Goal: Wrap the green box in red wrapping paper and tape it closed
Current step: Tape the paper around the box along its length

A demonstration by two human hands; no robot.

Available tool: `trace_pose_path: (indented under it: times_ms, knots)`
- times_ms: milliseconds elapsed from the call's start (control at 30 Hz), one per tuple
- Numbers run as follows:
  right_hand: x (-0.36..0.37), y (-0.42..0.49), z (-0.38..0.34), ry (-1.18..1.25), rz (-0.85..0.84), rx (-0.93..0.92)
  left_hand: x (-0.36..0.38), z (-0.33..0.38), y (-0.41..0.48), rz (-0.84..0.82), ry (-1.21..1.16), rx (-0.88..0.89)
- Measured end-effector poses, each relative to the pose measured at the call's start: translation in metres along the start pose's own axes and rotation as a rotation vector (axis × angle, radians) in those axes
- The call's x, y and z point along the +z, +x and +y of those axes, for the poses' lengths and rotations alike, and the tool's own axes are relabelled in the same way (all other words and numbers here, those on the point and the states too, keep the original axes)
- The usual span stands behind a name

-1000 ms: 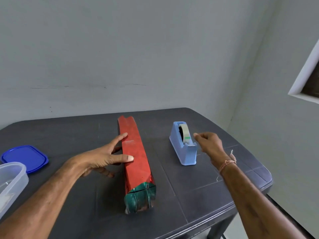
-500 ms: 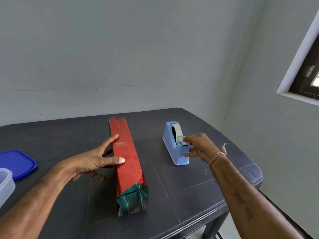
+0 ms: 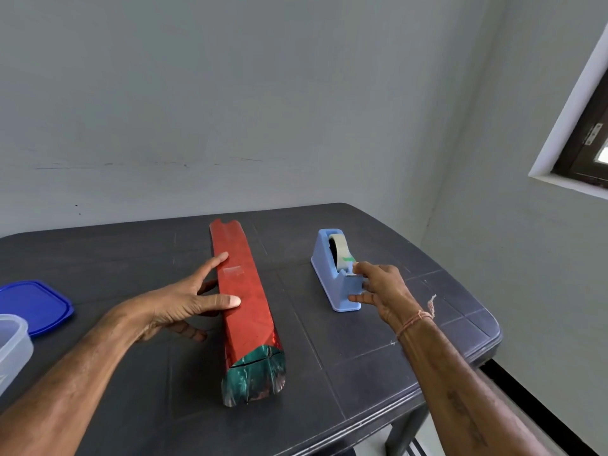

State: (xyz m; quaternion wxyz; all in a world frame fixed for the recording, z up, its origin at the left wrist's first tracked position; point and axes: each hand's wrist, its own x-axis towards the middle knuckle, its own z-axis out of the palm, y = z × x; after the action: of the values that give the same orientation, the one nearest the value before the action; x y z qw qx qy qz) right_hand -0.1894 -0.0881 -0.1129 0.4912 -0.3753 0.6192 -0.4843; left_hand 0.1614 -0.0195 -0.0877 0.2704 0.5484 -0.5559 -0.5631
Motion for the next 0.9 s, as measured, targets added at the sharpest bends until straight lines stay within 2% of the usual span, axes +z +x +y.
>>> trace_pose_path:
  times_ms: [333, 900]
  knots:
    - [-0.003, -0.002, 0.023, 0.119, -0.006, -0.032, 0.000, -0.002, 0.000, -0.004, -0.007, 0.009]
    - [-0.003, -0.011, 0.033, 0.186, -0.042, -0.101, 0.000, -0.001, 0.002, 0.000, -0.003, 0.000]
